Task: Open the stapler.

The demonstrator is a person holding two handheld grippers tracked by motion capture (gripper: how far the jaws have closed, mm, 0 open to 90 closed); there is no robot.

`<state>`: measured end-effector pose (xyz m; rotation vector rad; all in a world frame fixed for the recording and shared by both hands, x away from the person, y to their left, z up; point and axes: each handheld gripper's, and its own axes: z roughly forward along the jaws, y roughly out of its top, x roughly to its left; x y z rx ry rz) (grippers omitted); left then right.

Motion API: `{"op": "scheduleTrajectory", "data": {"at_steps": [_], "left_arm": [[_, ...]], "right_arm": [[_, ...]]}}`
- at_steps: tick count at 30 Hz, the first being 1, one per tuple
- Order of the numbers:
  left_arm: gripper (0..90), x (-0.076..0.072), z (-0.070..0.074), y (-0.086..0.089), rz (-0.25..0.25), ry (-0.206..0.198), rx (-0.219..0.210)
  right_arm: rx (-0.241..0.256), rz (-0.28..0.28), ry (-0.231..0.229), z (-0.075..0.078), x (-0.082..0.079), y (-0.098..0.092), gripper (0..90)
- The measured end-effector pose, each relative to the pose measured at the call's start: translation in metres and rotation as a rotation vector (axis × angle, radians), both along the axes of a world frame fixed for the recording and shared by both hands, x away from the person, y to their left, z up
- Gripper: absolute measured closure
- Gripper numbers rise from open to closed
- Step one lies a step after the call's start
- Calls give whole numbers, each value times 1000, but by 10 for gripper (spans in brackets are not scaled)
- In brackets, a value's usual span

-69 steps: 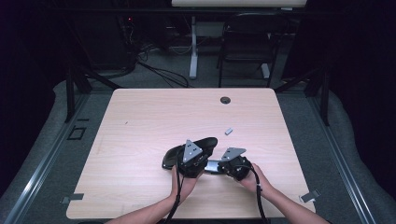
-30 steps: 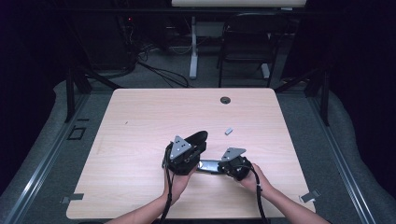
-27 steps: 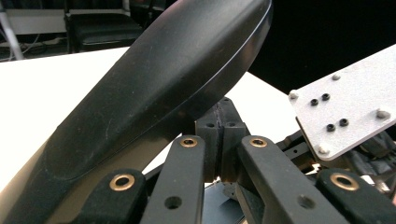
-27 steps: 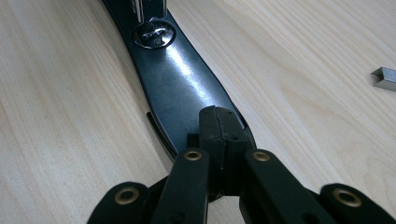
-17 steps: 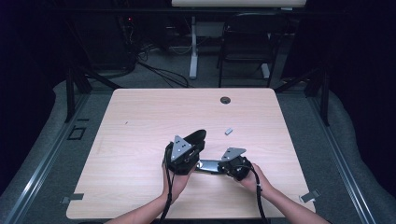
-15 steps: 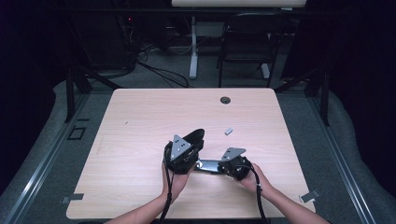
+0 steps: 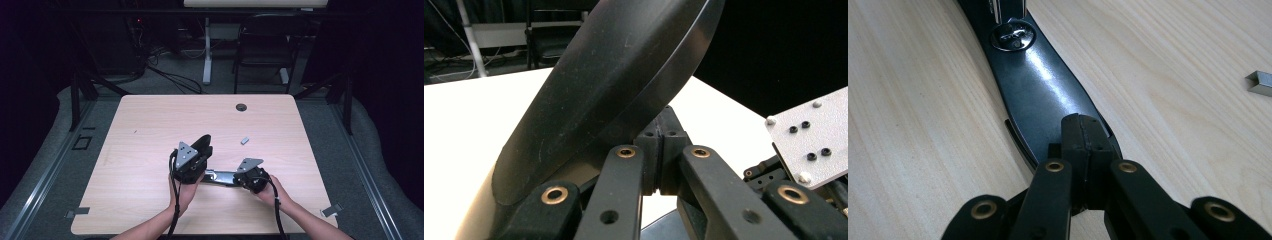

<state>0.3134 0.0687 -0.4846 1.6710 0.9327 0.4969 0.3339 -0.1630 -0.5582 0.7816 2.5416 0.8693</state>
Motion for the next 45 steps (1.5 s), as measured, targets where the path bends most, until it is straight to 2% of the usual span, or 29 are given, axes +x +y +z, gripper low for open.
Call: {"op": "scheduleTrajectory", "data": {"at_steps": [20, 31, 41, 45], "left_arm": [[897, 0, 9, 18, 38, -7, -34], [892, 1, 13, 27, 48, -1, -30], [900, -2, 14, 30, 45, -12, -19], [900, -2, 15, 31, 58, -10, -10]], "right_arm": [[-2, -4, 0, 0, 0, 0, 900], [-7, -3, 1, 0, 0, 0, 900], [-16, 3, 4, 1, 0, 0, 900], [-3, -4, 0, 0, 0, 0, 900]]}}
